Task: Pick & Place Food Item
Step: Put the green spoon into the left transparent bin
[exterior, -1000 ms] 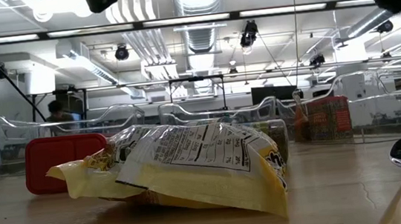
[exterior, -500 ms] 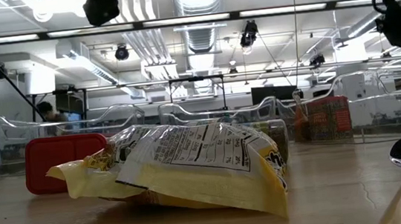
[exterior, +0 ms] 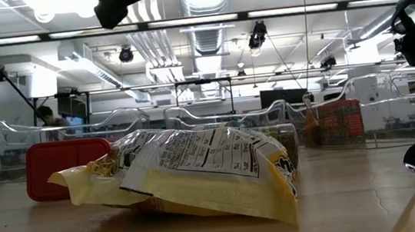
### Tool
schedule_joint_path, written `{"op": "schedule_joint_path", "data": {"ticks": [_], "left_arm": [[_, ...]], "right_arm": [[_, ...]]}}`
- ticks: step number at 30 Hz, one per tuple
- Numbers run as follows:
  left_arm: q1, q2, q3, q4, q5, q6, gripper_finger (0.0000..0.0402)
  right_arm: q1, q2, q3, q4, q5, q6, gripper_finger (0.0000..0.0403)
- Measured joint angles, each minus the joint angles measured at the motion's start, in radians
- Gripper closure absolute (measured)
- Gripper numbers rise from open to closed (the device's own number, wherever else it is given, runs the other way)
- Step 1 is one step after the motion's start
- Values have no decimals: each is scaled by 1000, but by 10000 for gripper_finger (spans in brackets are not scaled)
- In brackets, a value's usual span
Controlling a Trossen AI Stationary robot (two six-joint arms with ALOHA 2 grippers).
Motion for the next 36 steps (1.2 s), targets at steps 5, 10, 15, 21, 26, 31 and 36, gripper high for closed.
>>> {"op": "schedule_joint_path", "data": {"ticks": [5,10,15,21,26,31,36], "left_arm": [[-60,0,2,13,-83,73,3],[-73,0,2,30,-113,76,3],[-73,8,2,31,-120,58,3],[-73,31,2,30,-120,-56,3],[-73,38,3,42,-86,-63,3],[-73,39,2,57,-52,-65,17],[-73,39,2,96,-52,-105,69]], "right_arm": [[0,0,-23,46,0,0,229],[-1,10,-42,75,-13,27,230],[-2,66,-38,90,-50,2,237],[-2,100,14,16,-54,-23,322],[-1,102,58,-50,-44,-62,374],[0,103,92,-38,0,-65,374],[0,96,166,-59,87,-117,374]]}}
